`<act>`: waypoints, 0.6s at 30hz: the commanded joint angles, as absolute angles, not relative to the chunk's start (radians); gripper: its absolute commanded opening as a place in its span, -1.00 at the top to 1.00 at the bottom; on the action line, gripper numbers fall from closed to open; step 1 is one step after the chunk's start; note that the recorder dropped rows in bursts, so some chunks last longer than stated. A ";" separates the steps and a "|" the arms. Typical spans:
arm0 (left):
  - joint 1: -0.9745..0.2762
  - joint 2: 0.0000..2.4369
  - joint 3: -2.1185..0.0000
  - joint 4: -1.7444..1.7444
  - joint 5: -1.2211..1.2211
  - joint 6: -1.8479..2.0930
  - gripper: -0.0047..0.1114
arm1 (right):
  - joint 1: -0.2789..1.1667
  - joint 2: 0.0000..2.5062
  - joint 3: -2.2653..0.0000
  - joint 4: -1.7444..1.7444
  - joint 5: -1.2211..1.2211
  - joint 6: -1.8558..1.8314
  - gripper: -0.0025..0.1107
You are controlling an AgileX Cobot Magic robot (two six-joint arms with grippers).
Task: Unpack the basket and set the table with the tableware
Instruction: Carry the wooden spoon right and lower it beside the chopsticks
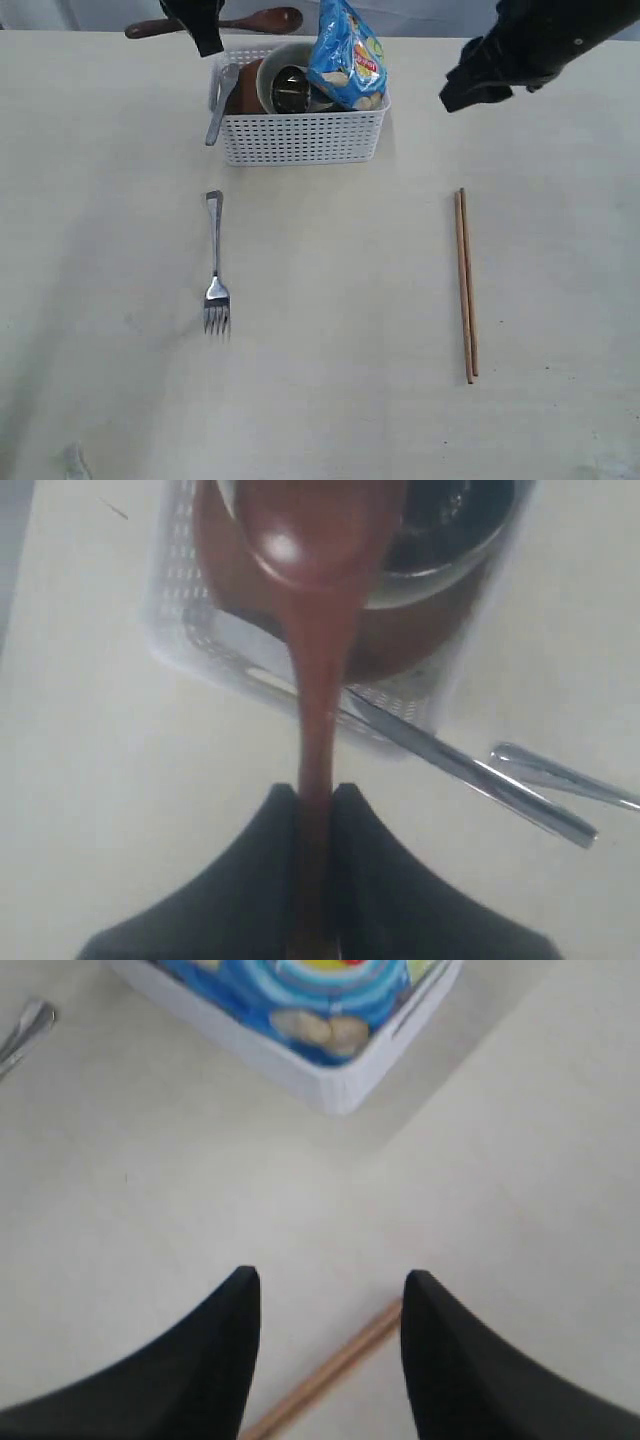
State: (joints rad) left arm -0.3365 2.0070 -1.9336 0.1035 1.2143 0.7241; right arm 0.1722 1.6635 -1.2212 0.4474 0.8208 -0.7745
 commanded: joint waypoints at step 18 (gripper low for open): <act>-0.761 1.839 -1.665 0.372 1.221 0.929 0.92 | -0.146 1.530 -1.114 0.388 0.890 -0.707 0.18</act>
State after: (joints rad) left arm -0.6674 1.8543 -1.6758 0.2620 1.2180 0.8514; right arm -0.1395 1.5380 -1.1146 0.3629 0.8991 -0.7059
